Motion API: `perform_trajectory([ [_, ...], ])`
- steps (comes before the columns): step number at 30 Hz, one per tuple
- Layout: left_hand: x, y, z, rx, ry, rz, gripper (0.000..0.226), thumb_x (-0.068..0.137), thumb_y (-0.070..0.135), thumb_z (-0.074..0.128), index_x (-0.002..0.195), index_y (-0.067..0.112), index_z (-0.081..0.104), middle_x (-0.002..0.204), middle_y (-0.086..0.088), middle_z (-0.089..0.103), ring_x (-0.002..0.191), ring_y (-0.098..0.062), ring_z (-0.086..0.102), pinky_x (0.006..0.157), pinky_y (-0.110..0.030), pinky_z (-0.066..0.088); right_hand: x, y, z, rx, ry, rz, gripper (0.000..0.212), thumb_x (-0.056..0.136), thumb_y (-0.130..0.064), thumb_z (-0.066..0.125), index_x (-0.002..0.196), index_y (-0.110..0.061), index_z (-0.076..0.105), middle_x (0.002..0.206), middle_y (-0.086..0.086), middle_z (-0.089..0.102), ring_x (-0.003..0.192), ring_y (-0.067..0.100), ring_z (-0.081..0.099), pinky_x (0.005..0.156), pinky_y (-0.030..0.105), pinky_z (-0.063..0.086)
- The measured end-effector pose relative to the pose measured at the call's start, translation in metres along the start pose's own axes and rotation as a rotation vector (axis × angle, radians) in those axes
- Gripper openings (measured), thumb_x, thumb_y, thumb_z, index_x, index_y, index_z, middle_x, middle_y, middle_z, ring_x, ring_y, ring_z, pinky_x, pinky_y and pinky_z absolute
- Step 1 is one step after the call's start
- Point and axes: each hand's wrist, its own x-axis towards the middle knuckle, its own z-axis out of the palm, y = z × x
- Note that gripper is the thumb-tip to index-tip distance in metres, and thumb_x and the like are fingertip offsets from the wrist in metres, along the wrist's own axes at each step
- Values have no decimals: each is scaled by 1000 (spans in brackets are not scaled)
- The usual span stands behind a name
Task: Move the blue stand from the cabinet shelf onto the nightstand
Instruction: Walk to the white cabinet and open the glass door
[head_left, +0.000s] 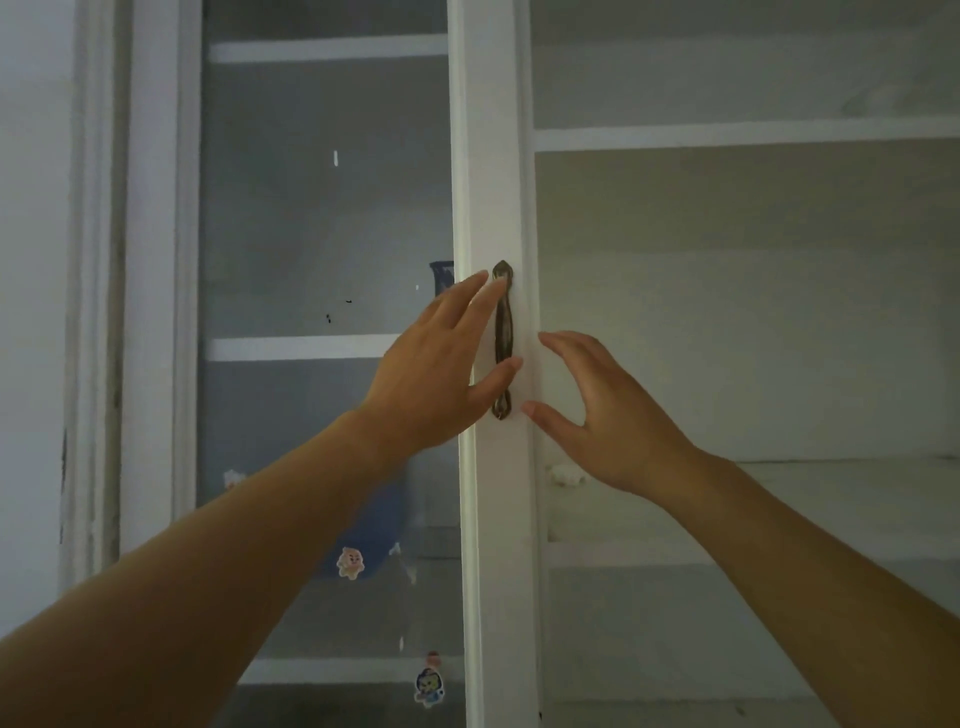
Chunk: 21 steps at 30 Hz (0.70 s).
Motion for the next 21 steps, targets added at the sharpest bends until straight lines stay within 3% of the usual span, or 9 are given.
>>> perform_trajectory([
  [5, 3, 0, 9, 19, -13, -10, 72, 89, 47, 45, 148, 19, 12, 157, -2, 18, 142, -22, 21, 113, -43, 30, 6, 16, 5, 28, -7, -12, 63, 88, -42, 52, 141, -23, 23, 148, -4, 26, 130, 10, 31, 100, 20, 25],
  [10, 2, -2, 21, 82, 0, -28, 74, 89, 46, 46, 148, 19, 9, 157, 0, 16, 143, -19, 18, 114, -40, 28, 15, 36, 14, 157, -14, -38, 68, 88, -42, 51, 143, -23, 17, 153, -5, 17, 136, 9, 23, 110, 37, 31],
  [16, 1, 7, 29, 126, 29, -97, 76, 89, 42, 47, 148, 20, 5, 158, 2, 12, 144, -16, 14, 113, -30, 18, 27, 59, 26, 298, -67, -114, 72, 89, -45, 47, 145, -26, 6, 155, -13, 2, 139, -1, 7, 115, 36, 23],
  [21, 1, 18, 30, 169, 37, -153, 77, 87, 39, 50, 148, 19, 7, 157, 2, 16, 141, -15, 21, 112, -27, 22, 35, 69, 35, 416, -96, -188, 71, 91, -42, 44, 145, -23, 1, 156, -11, -2, 139, 0, 6, 114, 37, 24],
])
